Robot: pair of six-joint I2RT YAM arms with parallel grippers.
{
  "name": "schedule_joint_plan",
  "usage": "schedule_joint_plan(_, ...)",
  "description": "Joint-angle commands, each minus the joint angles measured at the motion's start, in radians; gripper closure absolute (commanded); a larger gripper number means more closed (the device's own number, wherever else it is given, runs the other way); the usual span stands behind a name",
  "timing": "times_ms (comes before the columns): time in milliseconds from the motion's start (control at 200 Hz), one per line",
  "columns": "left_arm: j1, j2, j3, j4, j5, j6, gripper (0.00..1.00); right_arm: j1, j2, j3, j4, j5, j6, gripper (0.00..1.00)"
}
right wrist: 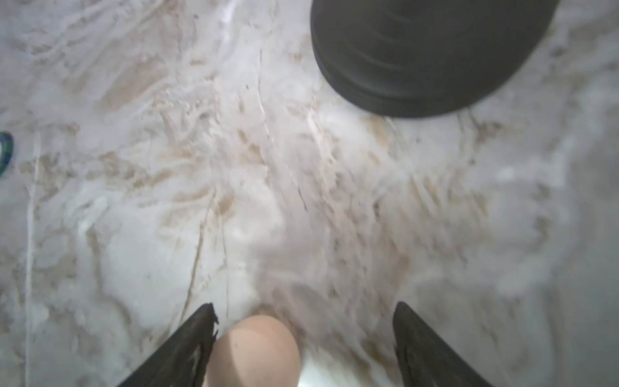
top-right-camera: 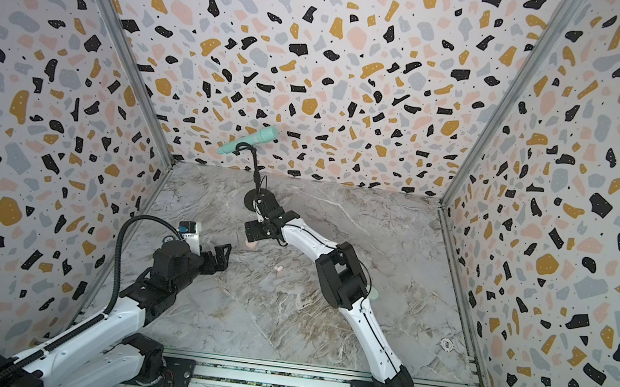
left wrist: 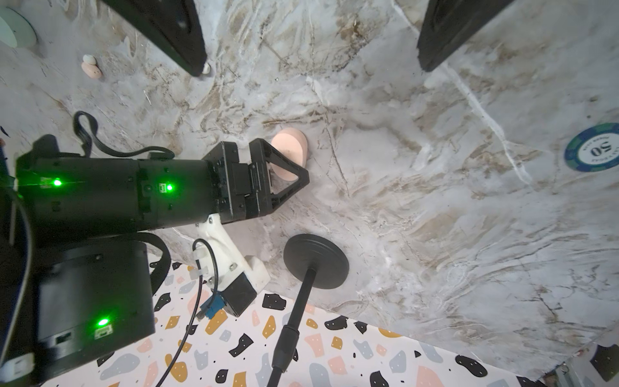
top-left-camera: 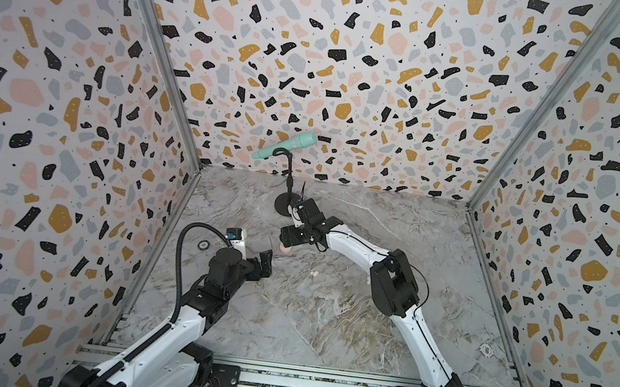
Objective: Insert the wireless bluetooth earbuds into the charging case
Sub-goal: 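Move the open right gripper over the pink case near the stand, then lower and close the right gripper on the pink case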
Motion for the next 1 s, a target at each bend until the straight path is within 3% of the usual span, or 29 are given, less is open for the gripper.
schedule_joint_plan(0, 0.006, 0.017, -0.016, 0.098, 0.022, 0.026, 0.00, -0.004, -0.118, -0.093, -0.075, 0.059, 0.028, 0.17)
schedule_joint_plan(225, 0.007, 0.022, -0.021, 0.103, 0.032, 0.041, 0.00, -0.005, -0.260, -0.278, -0.083, 0.088, 0.076, 0.18)
schedule_joint_plan(385, 0.008, 0.017, -0.027, 0.106, 0.040, 0.044, 0.00, 0.001, -0.320, -0.317, -0.063, 0.091, 0.077, 0.16)
schedule_joint_plan(556, 0.008, 0.014, -0.028, 0.110, 0.044, 0.045, 0.00, 0.006, -0.285, -0.277, -0.069, 0.089, 0.050, 0.15)
schedule_joint_plan(996, 0.007, -0.004, -0.024, 0.095, 0.032, 0.046, 0.00, 0.007, -0.217, -0.230, -0.067, -0.078, 0.077, 0.13)
